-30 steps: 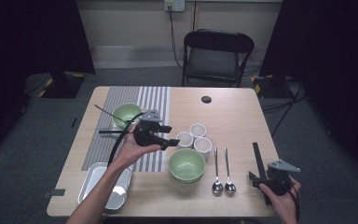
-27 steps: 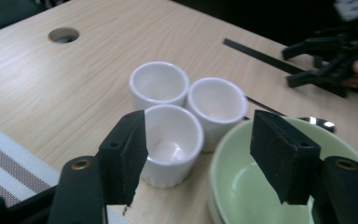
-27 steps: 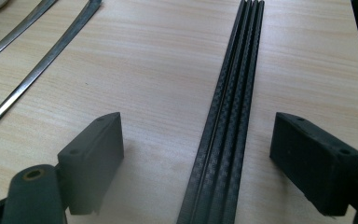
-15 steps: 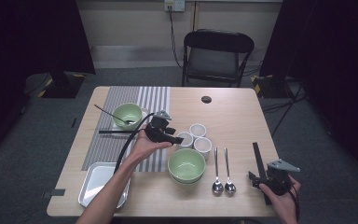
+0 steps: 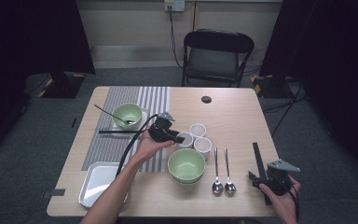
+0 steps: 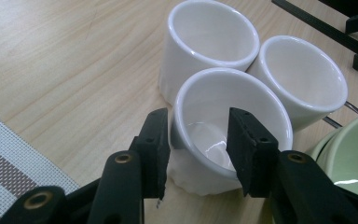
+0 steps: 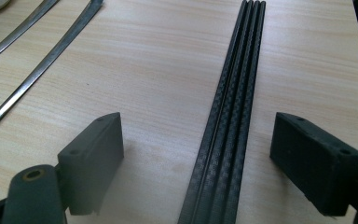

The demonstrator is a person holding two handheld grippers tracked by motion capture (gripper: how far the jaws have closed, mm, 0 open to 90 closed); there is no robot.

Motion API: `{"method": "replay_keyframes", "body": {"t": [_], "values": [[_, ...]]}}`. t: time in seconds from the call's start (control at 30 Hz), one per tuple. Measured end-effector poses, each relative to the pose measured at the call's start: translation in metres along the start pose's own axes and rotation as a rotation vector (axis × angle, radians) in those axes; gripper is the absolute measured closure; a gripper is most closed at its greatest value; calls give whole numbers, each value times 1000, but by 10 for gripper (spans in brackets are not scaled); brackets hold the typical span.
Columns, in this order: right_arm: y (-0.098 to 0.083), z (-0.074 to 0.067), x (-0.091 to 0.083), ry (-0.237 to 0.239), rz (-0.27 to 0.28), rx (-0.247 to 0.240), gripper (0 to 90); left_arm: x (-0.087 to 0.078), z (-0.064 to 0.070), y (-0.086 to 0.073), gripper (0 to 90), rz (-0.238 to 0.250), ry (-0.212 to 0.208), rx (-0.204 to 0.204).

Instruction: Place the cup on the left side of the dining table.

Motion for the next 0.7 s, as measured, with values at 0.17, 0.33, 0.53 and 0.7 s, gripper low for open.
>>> {"method": "replay_keyframes", "body": {"t": [0.17,0.33,0.53,0.7], "values": [[0,0,0,0,0,-1,165,1,-3,0,529,-10,-9,-16],[0,0,0,0,0,0,165,3,-4,-1,558,-33,-2,-9],[0,0,0,-1,0,-3,165,3,-11,-11,687,-69,9,-21],[0,0,0,1,0,-4,165,-2,-13,-14,808,-41,-6,-13]]}}
Point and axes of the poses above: each handheld gripper's, and its own axes: x roughly forward along the jaws, y roughly out of its top, z roughly to its right, the point moved 2 cm from there along x, roughly forward along the jaws, and after that the axes turned 3 degrees about -z, right-handed, at the moved point
